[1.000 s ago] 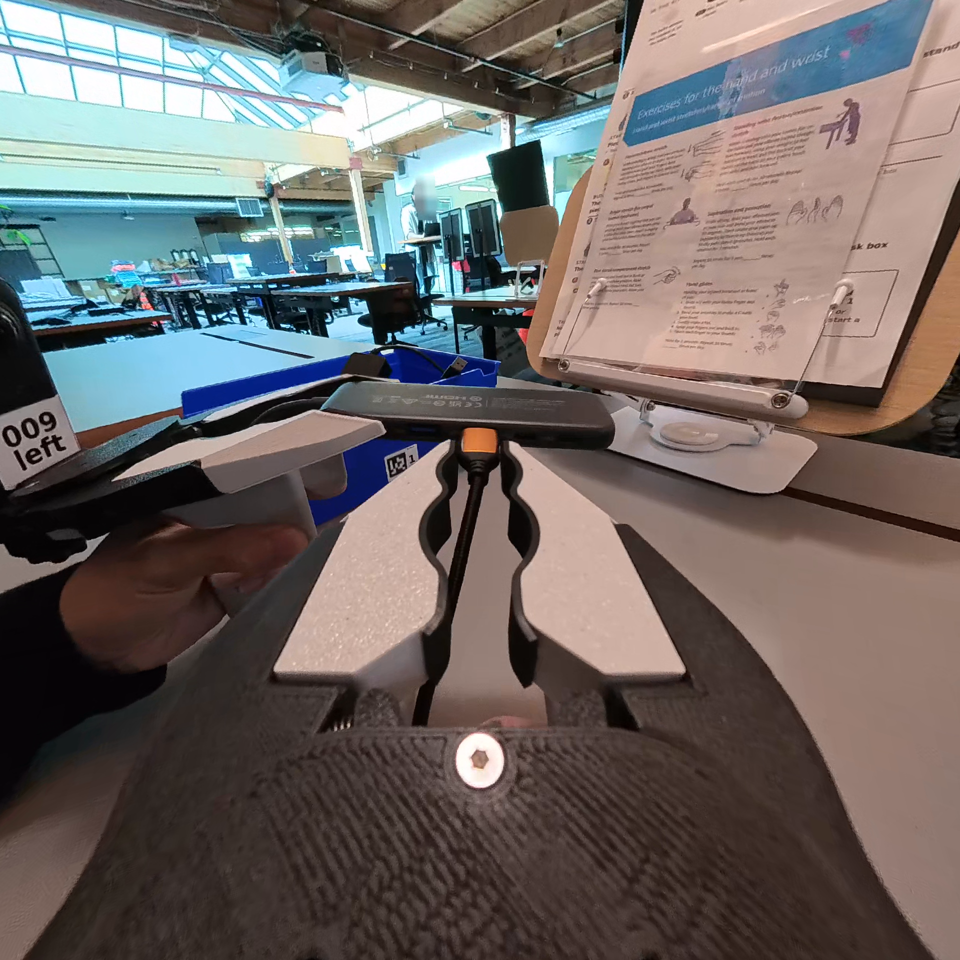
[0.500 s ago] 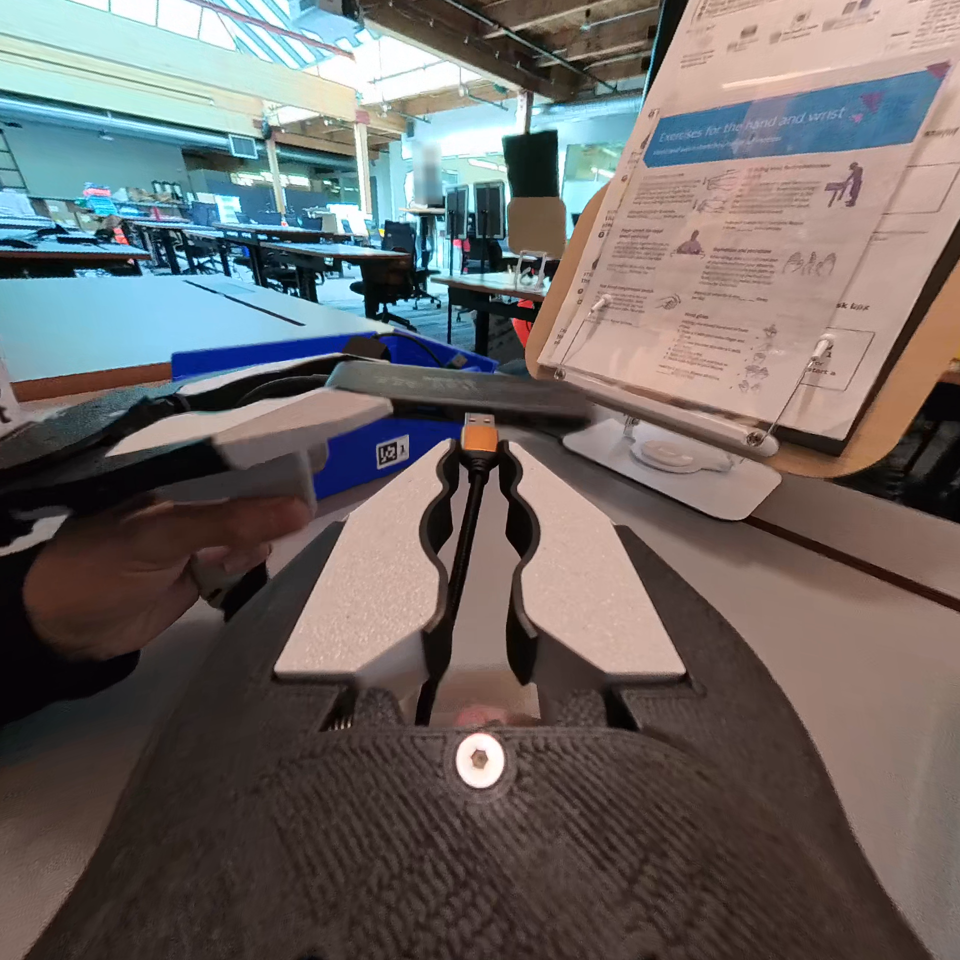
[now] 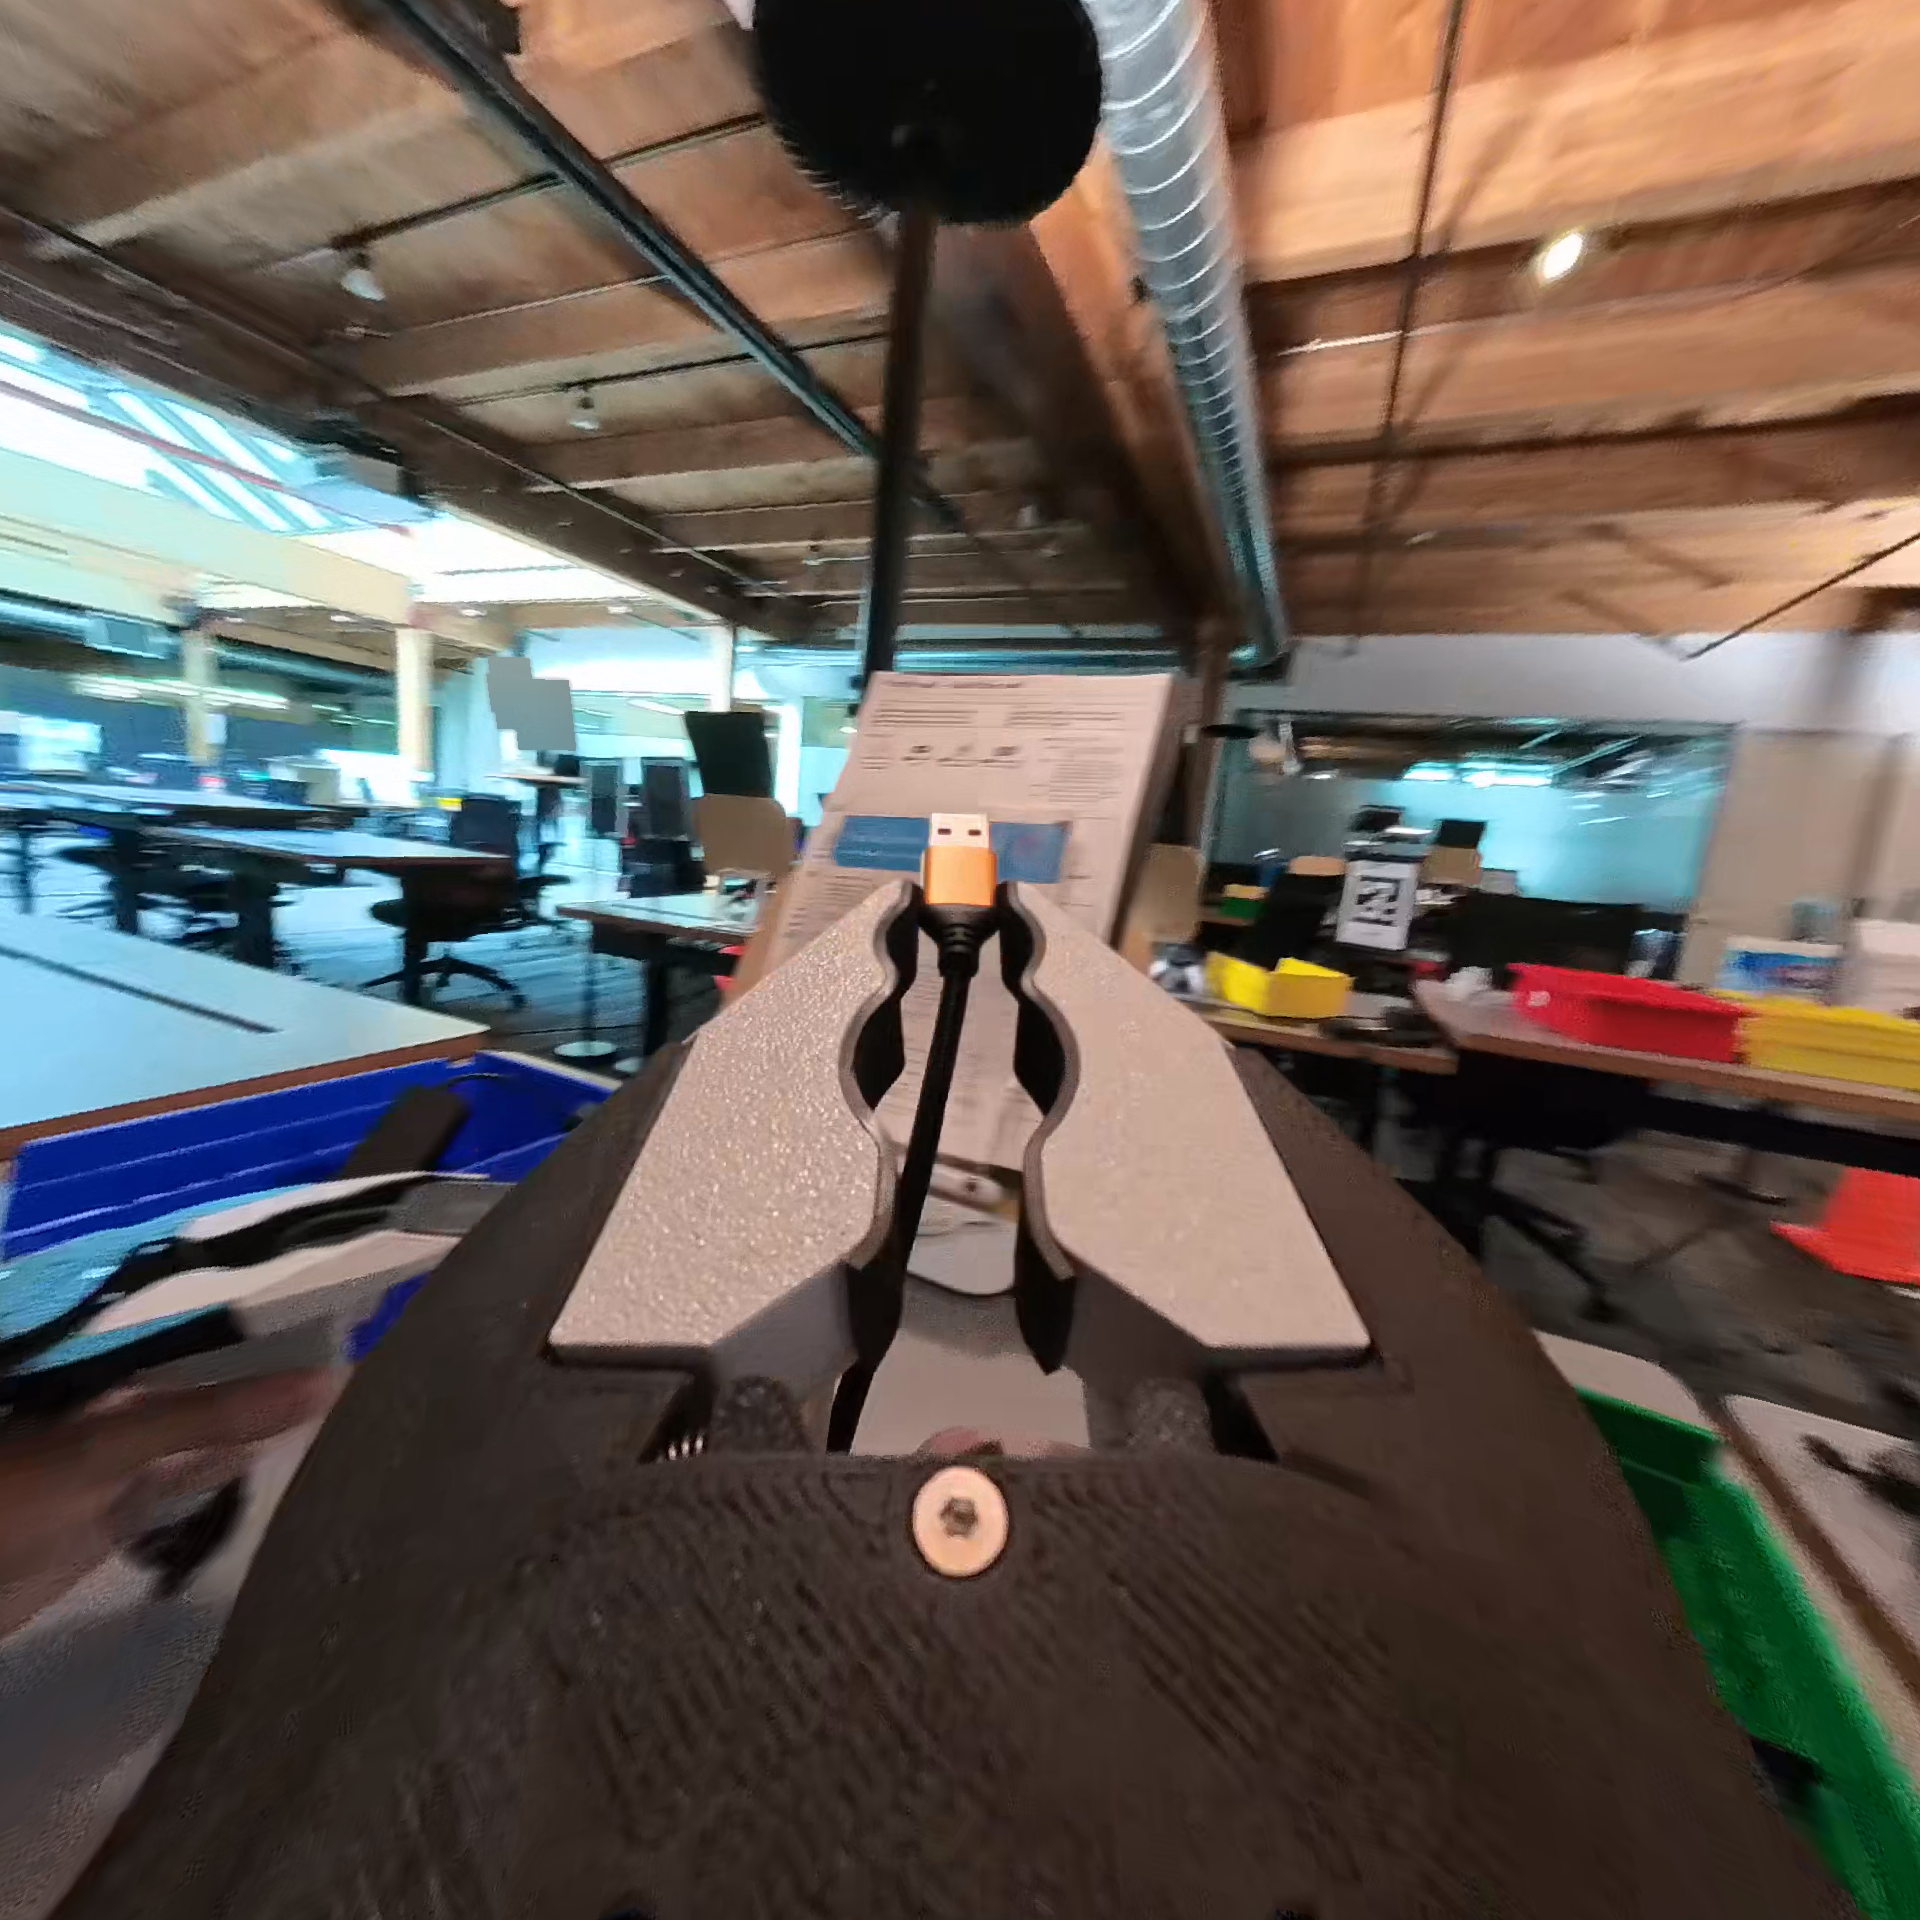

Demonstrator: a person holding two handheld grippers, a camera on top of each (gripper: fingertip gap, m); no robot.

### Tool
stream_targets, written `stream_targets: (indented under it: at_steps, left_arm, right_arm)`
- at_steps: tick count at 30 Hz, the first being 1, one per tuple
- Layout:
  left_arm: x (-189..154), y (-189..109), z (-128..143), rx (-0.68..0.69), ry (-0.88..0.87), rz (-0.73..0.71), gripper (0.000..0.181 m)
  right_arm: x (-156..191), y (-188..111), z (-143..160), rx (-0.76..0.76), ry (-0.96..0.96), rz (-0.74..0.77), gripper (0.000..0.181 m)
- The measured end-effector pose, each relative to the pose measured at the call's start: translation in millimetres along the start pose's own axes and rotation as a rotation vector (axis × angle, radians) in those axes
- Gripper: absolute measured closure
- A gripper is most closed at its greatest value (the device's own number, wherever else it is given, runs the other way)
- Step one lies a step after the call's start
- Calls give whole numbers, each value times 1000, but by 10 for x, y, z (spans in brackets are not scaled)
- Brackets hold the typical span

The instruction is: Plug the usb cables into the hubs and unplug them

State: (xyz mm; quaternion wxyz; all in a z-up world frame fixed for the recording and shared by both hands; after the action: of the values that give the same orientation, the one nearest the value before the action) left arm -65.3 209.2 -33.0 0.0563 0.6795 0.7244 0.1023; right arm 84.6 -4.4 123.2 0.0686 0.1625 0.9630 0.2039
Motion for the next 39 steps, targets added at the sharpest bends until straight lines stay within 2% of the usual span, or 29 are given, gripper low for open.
stream_targets:
  at_steps: [4, 10, 13, 16, 20, 25, 28, 36, 39]
  left_arm:
    - [13, -2, 0, -10, -55, 20, 138]
    - [5, 12, 35, 1, -68, 39, 138]
    - [2, 25, 79, 18, -75, 47, 138]
    - [1, 32, 95, 23, -83, 54, 138]
    - [0, 37, 109, 24, -91, 57, 138]
    - [-6, 47, 119, 28, -109, 67, 138]
    - [5, 42, 115, 26, -111, 64, 138]
    - [-14, 47, 134, 30, -115, 74, 138]
    - [-31, 56, 141, 35, -120, 87, 138]
  right_arm:
    - [-375, 127, 147, 19, -62, 50, 167]
    - [-726, 444, 914, 221, -91, 33, 167]
    - [-815, 460, 1259, 309, -120, 50, 167]
    - [-910, 436, 1455, 355, -204, 77, 167]
    - [-887, 527, 1333, 352, -212, -18, 167]
    - [-1021, 666, 783, 251, -240, 1, 167]
    - [-1094, 663, 608, 216, -248, 32, 167]
    - [-1141, 631, 833, 264, -239, 46, 167]
    - [-1148, 602, 1054, 429, -210, 12, 167]
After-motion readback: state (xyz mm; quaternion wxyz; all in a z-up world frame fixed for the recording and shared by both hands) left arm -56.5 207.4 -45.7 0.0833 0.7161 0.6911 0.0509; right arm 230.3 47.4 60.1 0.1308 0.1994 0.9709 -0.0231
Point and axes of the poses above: each gripper's, where its closed fingertips meet, y out along the fingers, z out of its underside, x = y × z across the jaws, the point moved 3 cm from there along -y, back along the fingers, and after that the axes turned 4 degrees about z, right-handed, at the moved point
